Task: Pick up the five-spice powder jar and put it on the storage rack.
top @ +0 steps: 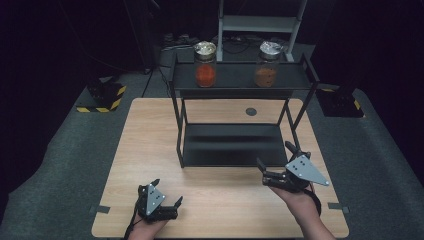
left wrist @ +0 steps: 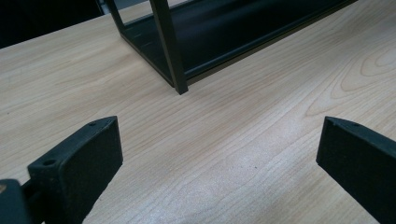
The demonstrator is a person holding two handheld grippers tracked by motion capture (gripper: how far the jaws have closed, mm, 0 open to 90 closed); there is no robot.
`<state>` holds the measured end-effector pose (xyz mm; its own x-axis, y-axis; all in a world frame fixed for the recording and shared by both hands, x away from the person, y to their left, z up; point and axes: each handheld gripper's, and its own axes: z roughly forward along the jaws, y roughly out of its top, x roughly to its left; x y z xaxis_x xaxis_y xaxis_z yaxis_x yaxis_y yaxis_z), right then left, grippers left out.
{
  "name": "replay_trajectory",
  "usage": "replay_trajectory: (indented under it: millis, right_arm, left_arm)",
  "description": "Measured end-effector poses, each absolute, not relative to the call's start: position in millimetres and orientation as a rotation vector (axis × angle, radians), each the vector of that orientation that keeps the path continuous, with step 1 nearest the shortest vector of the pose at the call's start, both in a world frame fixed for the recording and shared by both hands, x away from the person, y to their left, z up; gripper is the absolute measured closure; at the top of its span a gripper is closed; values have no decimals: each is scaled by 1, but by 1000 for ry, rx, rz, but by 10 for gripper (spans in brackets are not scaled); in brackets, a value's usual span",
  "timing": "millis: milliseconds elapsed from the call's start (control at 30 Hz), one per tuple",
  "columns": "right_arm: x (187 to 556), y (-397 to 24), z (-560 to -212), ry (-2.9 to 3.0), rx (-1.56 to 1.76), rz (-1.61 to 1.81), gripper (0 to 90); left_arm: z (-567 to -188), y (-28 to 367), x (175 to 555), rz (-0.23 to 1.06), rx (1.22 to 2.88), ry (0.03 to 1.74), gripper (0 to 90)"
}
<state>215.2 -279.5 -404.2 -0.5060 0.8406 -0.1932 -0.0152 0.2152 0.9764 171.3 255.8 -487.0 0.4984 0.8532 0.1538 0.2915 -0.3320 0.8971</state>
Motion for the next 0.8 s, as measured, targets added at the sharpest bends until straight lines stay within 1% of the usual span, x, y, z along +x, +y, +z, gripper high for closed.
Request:
replay_trajectory:
  millis: [800]
  right_arm:
    - [201,-295,-472,1844,938,1249,0]
  left_arm:
    - [-487,255,171,812,1870,950,7]
